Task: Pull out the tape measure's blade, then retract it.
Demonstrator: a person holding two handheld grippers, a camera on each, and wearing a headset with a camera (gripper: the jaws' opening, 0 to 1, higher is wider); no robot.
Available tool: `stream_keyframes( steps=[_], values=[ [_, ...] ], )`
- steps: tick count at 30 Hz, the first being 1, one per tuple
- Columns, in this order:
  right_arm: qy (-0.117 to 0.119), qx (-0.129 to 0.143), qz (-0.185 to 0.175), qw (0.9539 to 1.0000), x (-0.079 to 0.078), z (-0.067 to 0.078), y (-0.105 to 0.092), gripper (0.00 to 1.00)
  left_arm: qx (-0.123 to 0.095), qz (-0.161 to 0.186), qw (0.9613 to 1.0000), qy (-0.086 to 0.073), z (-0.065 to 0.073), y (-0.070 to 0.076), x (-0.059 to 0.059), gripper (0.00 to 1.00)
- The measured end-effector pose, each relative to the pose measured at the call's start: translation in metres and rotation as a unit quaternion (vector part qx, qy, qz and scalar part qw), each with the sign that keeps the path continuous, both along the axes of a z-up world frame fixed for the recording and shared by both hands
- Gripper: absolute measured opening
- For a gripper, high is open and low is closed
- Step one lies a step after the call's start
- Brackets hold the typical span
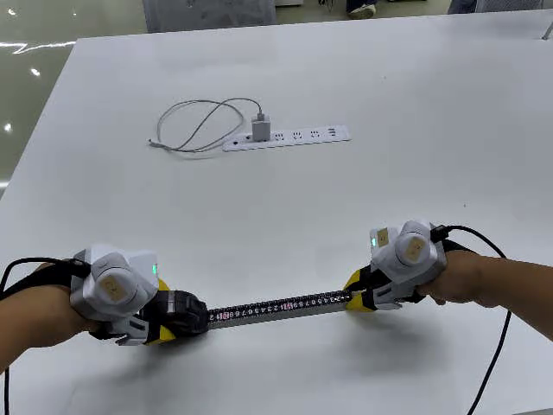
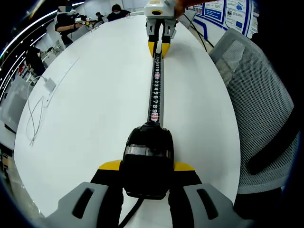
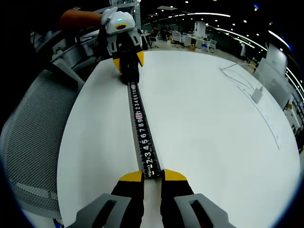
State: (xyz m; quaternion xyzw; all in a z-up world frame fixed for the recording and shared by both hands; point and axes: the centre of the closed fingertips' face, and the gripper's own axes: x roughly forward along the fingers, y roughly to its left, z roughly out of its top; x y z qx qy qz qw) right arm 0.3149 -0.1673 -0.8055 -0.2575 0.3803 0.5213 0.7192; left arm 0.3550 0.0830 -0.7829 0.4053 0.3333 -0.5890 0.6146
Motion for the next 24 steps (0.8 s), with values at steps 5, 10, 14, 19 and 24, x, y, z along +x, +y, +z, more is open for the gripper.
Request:
stream_keyframes(
  steps=[5, 10, 14, 19, 24],
  values=[
    [0.001, 0.000, -0.003, 1.0000, -0.0008, 0.0001, -0.0020, 0.08, 0.000, 0.000, 1.0000, -0.001, 0.0002, -0.0003, -0.0004, 0.32],
    [0.002, -0.001, -0.004, 1.0000, -0.0010, 0.0004, -0.0049, 0.08, 0.000, 0.000, 1.0000, -0.001, 0.0003, -0.0003, -0.0004, 0.32],
    [0.003, -0.001, -0.005, 1.0000, -0.0009, 0.0007, -0.0061, 0.09, 0.000, 0.000, 1.0000, -0.002, 0.0001, -0.0004, -0.0006, 0.32],
    [0.004, -0.001, -0.007, 1.0000, -0.0008, 0.0004, -0.0054, 0.09, 0.000, 0.001, 1.0000, -0.001, -0.0003, -0.0005, -0.0005, 0.32],
    [0.003, -0.001, -0.007, 1.0000, -0.0004, 0.0004, -0.0050, 0.09, -0.002, 0.002, 1.0000, 0.000, -0.0004, -0.0009, -0.0006, 0.32]
  ],
)
